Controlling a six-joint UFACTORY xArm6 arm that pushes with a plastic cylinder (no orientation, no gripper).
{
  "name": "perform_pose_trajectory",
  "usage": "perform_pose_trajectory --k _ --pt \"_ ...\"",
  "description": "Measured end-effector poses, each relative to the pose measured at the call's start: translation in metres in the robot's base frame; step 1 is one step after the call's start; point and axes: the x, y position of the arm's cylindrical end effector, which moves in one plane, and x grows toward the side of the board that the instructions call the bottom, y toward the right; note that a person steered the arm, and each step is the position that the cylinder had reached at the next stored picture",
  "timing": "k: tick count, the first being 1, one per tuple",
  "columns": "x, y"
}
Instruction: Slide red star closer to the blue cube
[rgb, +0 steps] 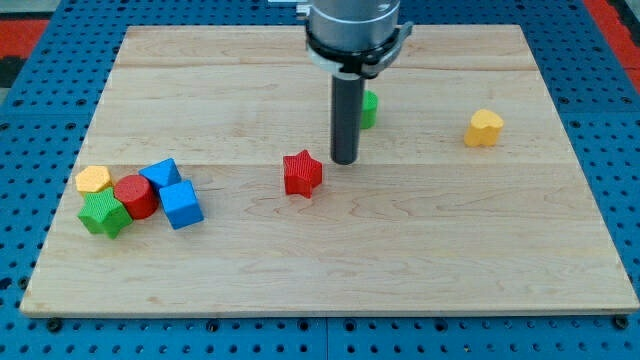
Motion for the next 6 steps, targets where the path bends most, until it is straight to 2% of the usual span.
perform_pose_trajectory --k 1,2,3,4,5,6 --pt "0.023 -0.073" --pt "0.031 -0.119" --pt "0.015 -0.099" --pt "0.014 -0.017" --pt "0.058 -0.056" --pt "0.065 -0.118"
